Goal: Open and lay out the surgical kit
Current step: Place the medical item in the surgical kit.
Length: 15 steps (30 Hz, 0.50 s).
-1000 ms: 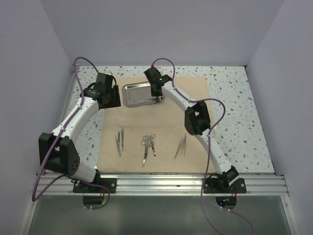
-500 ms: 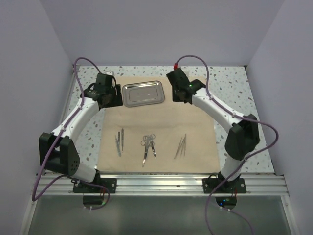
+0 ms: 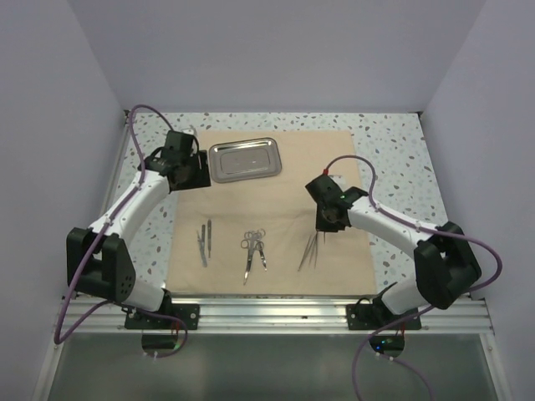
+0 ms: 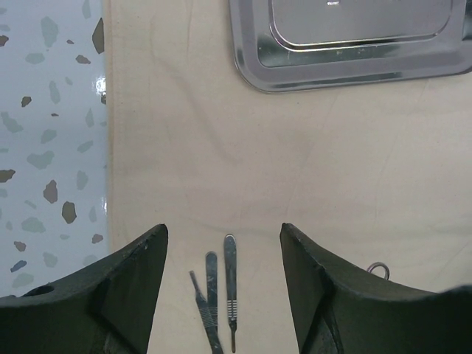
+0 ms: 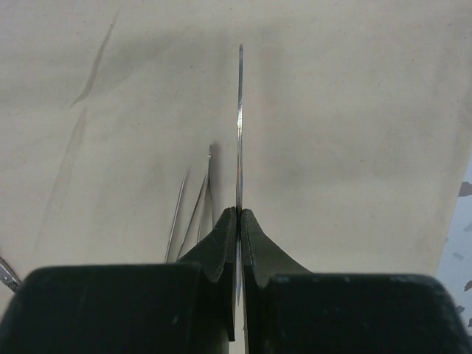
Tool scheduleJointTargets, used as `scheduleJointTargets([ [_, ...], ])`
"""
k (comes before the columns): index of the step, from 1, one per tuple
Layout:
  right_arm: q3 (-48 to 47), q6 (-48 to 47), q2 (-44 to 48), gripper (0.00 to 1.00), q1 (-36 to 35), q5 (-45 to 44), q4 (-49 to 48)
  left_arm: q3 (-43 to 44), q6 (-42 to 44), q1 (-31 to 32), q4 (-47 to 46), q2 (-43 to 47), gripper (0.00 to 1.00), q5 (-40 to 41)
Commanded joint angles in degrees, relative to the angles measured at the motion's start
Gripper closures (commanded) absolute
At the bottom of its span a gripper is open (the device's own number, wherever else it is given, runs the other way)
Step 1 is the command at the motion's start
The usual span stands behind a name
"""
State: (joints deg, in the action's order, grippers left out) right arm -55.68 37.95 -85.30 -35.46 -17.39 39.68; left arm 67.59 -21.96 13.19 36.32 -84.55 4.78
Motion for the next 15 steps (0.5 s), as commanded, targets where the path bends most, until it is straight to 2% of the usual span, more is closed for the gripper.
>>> scheduleJointTargets([
  [1, 1.71, 4.32, 4.79, 1.0, -0.31, 0.95, -5.49, 0.87, -1.07, -0.36, 0.15, 2.9, 0.34, 0.58],
  [5, 4.95, 7.39, 7.07, 1.0, -0.83, 2.0, -5.05, 3.68, -1.25, -0.18, 3.84, 3.43, 0.34, 2.08],
  [8, 8.73, 8.54, 12.24, 1.0, -1.54, 3.14, -5.49, 5.87, -1.77, 0.17, 7.17, 4.22, 0.35, 2.87],
  [9, 9.53, 8.63, 13.48, 0.94, -1.71, 3.67, -5.32, 6.32, -2.38, 0.17, 8.06, 4.83, 0.35, 3.04],
  [10, 10.23, 8.98, 15.75, 0.71, -1.71, 4.11, -4.88, 6.76, -2.74, 0.26, 8.94, 5.27, 0.34, 3.39],
  [11, 11.55, 9.24, 16.82, 0.25, -1.8, 4.29, -4.62, 7.46, -3.18, 0.43, 10.6, 5.8, 0.34, 3.31],
  [12, 11.99, 9.59, 17.96, 0.15, -1.98, 3.86, -3.13, 7.47, -3.88, 0.52, 10.88, 7.02, 0.34, 3.4],
  [14, 13.05, 10.55, 22.44, 0.03, -1.98, 2.97, -1.11, 7.73, -4.93, 0.78, 12.71, 8.43, 0.34, 3.22],
  [15, 13.14, 10.74, 24.37, 0.01, -2.07, 3.15, 0.9, 7.9, -5.46, 0.96, 13.51, 9.57, 0.34, 3.22],
])
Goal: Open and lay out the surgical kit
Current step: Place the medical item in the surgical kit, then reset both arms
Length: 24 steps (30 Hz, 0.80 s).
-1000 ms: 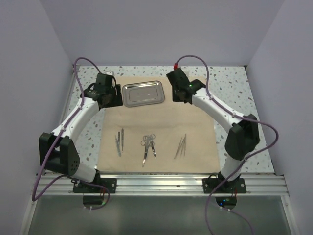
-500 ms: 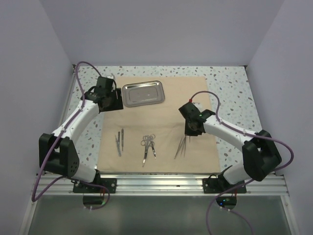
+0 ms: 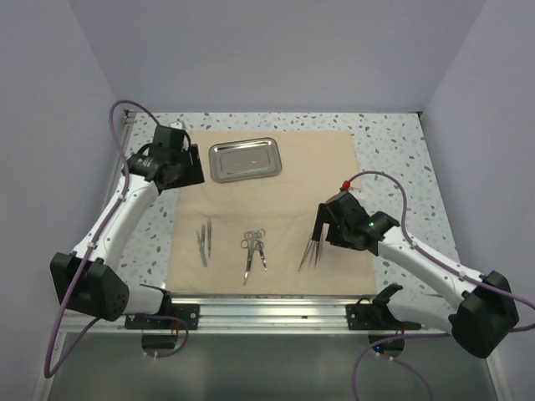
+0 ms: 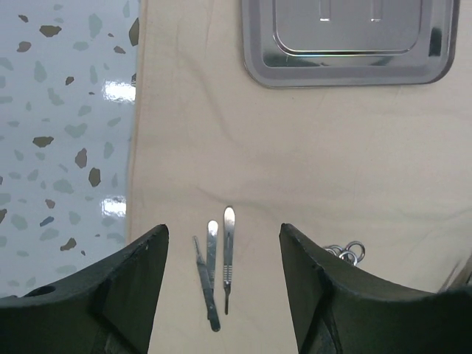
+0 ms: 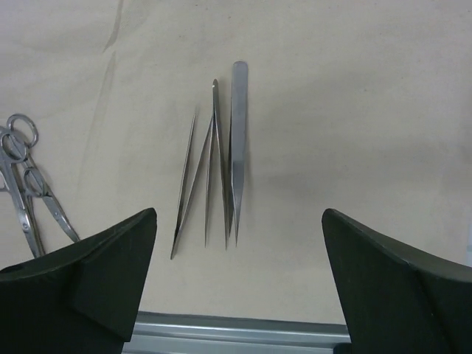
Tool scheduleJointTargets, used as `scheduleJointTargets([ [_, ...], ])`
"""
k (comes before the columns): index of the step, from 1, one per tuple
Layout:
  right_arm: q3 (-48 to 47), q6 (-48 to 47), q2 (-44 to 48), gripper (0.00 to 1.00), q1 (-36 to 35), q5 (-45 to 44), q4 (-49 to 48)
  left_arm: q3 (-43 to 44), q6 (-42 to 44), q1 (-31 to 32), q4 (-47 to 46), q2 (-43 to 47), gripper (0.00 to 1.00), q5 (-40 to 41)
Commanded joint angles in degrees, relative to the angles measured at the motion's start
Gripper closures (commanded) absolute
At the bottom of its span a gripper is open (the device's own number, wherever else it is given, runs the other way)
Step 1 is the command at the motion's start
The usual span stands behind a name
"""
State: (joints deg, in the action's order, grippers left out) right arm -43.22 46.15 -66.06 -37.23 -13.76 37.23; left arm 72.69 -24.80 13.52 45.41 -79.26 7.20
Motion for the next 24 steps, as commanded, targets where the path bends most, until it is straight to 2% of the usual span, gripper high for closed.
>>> scheduleJointTargets([
  [1, 0.6, 2.89, 6.98, 0.01, -0.21, -0.22, 4.59, 2.99, -2.97, 0.81, 5.21, 4.9, 0.34, 0.71],
  [7, -1.68, 6.75, 28.32, 0.01, -0.38, 2.15, 17.33, 5.1, -6.23, 4.75, 13.03, 11.4, 0.34, 1.94],
  [11, -6.25, 6.76, 44.57, 0.01, -0.3, 6.8, 26.55, 2.38, -7.46, 7.22, 13.66, 18.94, 0.33, 1.5],
  [14, -13.18, 4.92, 49.52, 0.01, -0.3, 7.96, 32.52, -1.57, -7.2, 8.45, 11.55, 25.61, 0.33, -0.87],
  [19, -26.36, 1.76, 55.16, 0.01, -0.21, 4.8, 42.3, -7.72, -6.23, 8.54, 6.46, 36.53, 0.33, -6.67],
  [24, -30.43, 1.22, 59.03, 0.01, -0.3, 3.74, 47.14, -10.28, -6.75, 8.54, 5.57, 42.7, 0.33, -9.22],
])
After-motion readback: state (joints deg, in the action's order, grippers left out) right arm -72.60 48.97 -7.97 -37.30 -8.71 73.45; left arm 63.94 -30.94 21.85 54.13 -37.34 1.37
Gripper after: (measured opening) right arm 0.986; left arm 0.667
